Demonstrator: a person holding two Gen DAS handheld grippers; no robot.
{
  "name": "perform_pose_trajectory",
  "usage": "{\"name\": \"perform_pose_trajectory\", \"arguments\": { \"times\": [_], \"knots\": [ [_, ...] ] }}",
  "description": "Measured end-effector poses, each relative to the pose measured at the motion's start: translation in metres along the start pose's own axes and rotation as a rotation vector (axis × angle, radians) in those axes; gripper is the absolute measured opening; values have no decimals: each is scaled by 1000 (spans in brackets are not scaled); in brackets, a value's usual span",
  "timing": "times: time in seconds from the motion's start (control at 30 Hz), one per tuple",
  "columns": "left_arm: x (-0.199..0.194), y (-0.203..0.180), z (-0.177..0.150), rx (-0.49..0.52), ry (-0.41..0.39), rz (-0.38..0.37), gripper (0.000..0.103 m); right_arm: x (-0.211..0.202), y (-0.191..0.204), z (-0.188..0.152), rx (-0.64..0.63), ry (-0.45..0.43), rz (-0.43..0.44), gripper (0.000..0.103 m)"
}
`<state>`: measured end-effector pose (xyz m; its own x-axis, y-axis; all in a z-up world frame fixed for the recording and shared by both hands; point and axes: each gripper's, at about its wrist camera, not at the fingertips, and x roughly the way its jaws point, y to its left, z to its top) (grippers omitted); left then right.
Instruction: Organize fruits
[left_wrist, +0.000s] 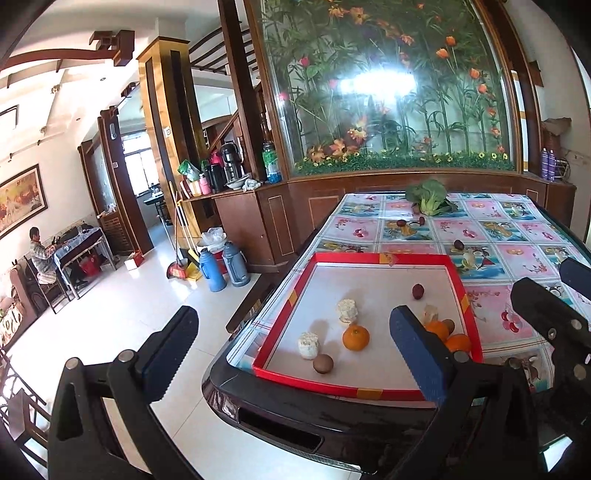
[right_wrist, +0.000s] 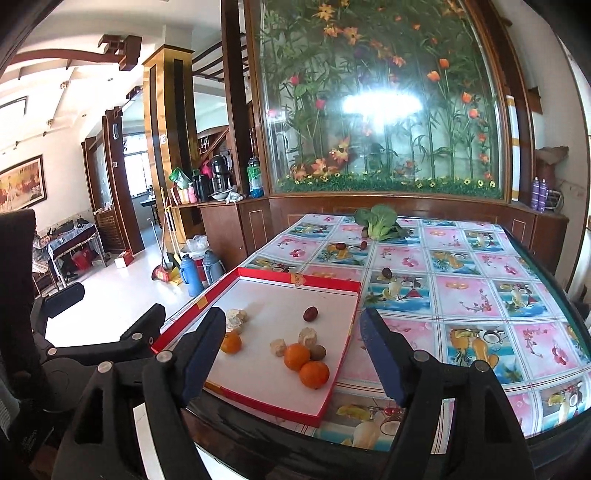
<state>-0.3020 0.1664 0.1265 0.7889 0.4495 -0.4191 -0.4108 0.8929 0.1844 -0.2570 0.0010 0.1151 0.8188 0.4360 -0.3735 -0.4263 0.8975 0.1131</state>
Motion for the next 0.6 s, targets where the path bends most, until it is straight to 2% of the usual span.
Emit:
{"name": "perform_pose_trajectory", "arguments": {
  "times": [0.23, 0.6],
  "knots": [
    [-1, 10, -2, -32, 10, -2, 103, -3, 5, -4, -20, -7, 3, 75],
    [2, 12, -4, -23, 24, -9, 103, -3, 4, -10, -3, 9, 16, 76]
  ]
}}
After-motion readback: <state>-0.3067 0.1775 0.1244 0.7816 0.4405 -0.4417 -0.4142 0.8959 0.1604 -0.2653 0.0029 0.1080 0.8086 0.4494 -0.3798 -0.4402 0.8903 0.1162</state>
